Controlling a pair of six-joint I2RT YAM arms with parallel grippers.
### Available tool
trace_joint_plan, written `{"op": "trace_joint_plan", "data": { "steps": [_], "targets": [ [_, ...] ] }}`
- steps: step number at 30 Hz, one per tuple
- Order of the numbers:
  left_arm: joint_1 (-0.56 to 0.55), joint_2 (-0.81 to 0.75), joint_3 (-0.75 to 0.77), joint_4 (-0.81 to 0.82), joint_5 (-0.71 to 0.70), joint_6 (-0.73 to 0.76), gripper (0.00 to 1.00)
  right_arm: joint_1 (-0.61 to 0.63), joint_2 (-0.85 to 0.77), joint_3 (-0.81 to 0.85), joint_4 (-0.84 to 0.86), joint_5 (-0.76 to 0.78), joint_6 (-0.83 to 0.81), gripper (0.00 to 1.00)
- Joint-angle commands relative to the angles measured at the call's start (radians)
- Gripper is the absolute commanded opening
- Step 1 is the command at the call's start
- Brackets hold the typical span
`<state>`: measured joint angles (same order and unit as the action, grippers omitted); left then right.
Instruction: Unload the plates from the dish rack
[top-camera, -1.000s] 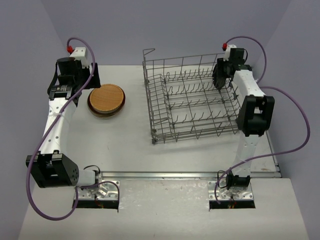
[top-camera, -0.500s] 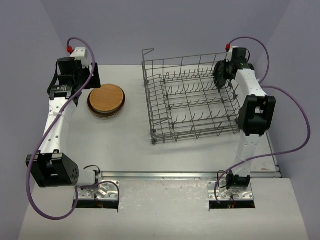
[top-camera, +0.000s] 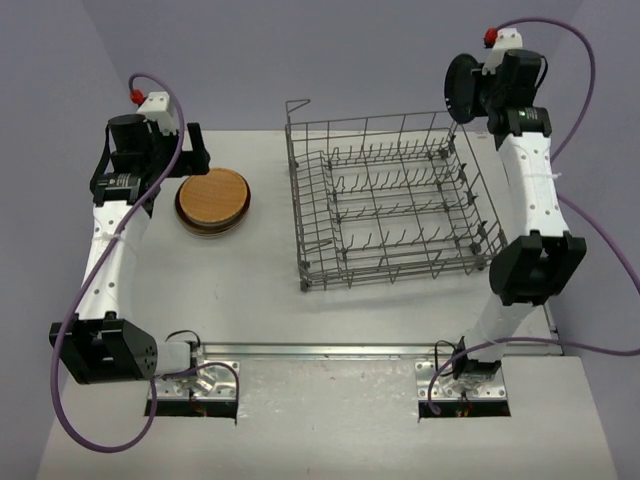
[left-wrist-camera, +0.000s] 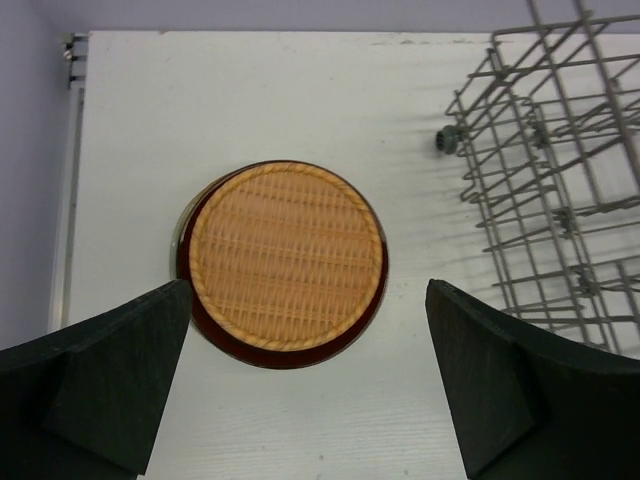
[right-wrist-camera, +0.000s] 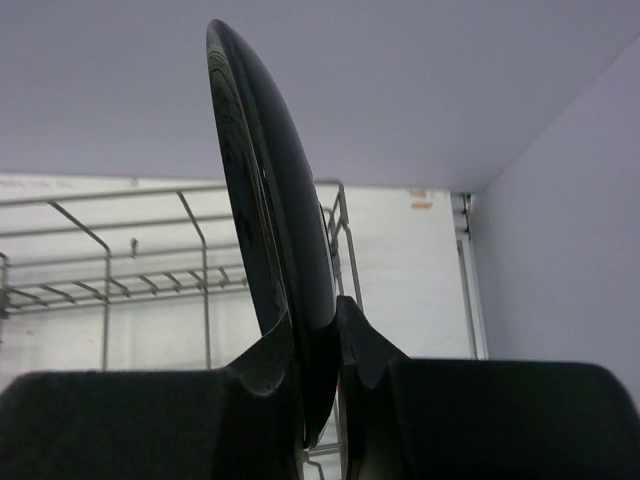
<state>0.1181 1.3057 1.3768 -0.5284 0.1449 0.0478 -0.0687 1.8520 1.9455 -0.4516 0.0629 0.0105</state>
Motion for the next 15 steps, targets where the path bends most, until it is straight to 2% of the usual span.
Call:
{"op": "trace_joint_plan", "data": {
  "steps": [1, 4, 6, 7, 10, 15],
  "targets": [
    [-0.009, -0.087, 0.050, 0.060, 0.224, -0.026, 1.00, 0.007, -0.150, 0.047, 0.064, -0.085, 0.057, 0.00],
    [-0.009, -0.116, 0.033, 0.088, 0.475, -0.037, 1.00, 0.007, -0.239, -0.019, 0.028, -0.325, 0.164, 0.00],
    [-0.012, -0.121, 0.019, 0.108, 0.627, -0.094, 0.99, 0.019, -0.294, -0.138, 0.040, -0.592, 0.248, 0.00],
    [-0.014, -0.120, 0.009, 0.113, 0.721, -0.116, 0.98, 0.031, -0.328, -0.187, 0.056, -0.677, 0.291, 0.00],
    [-0.042, -0.122, -0.007, 0.115, 0.822, -0.138, 0.94, 0.135, -0.383, -0.317, 0.084, -0.818, 0.365, 0.00],
    [-0.097, -0.121, -0.038, 0.072, 0.904, -0.140, 0.83, 0.363, -0.431, -0.453, 0.096, -0.879, 0.365, 0.00]
  ]
}}
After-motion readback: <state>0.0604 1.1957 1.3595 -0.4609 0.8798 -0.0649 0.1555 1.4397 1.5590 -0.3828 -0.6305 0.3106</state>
